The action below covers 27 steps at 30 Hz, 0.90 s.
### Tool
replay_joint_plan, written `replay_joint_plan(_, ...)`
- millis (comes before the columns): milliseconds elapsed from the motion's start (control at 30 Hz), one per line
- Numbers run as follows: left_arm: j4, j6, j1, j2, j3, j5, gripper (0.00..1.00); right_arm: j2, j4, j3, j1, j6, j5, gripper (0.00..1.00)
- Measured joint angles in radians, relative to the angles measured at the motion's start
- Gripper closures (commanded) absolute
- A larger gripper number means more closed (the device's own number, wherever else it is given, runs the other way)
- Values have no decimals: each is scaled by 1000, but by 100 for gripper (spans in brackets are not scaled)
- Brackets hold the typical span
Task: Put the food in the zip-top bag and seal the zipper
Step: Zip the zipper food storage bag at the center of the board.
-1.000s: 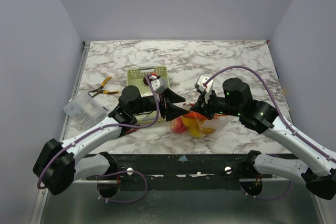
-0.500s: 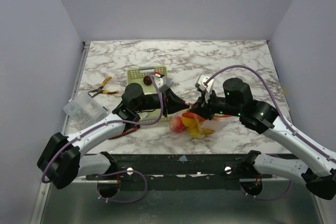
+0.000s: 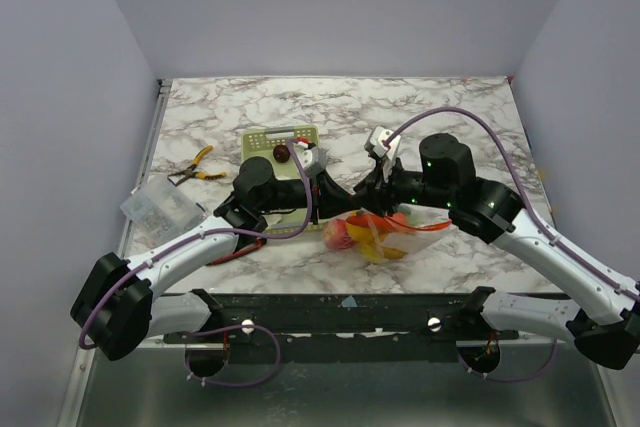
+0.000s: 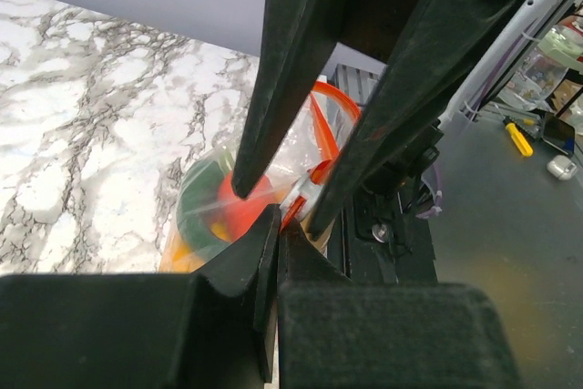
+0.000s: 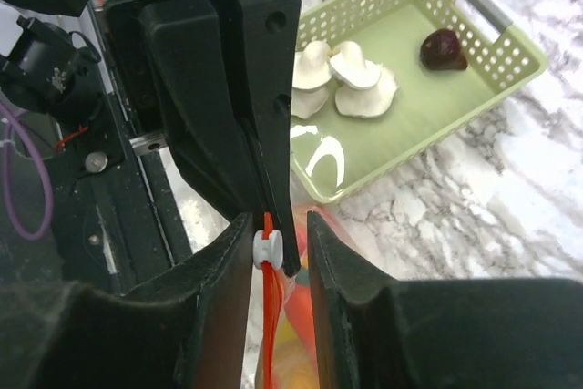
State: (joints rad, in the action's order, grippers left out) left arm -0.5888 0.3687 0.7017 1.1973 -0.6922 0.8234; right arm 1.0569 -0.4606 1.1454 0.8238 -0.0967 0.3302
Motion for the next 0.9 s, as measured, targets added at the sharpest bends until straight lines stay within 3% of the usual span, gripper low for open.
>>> replay_joint_plan(100, 3, 0, 0, 0, 0, 0, 100, 19, -1, 0, 0, 3, 6, 73)
replay_joint_plan(233, 8, -1, -2, 0, 0, 0, 100, 19, -1, 0, 0, 10, 9, 88)
replay_joint_plan(267, 8, -1, -3, 0, 0, 0, 100, 16, -1, 0, 0, 12, 8, 86)
replay_joint_plan(333, 7, 0, -3, -1, 0, 1, 100, 14, -1, 0, 0, 14, 8, 72)
replay_joint_plan(733, 7, 11, -9, -1, 0, 3, 100, -23, 1, -23, 0, 22, -3, 69)
replay_joint_plan(900, 7, 16, -9, -1, 0, 5, 100, -14, 2, -26, 0, 27, -2, 88)
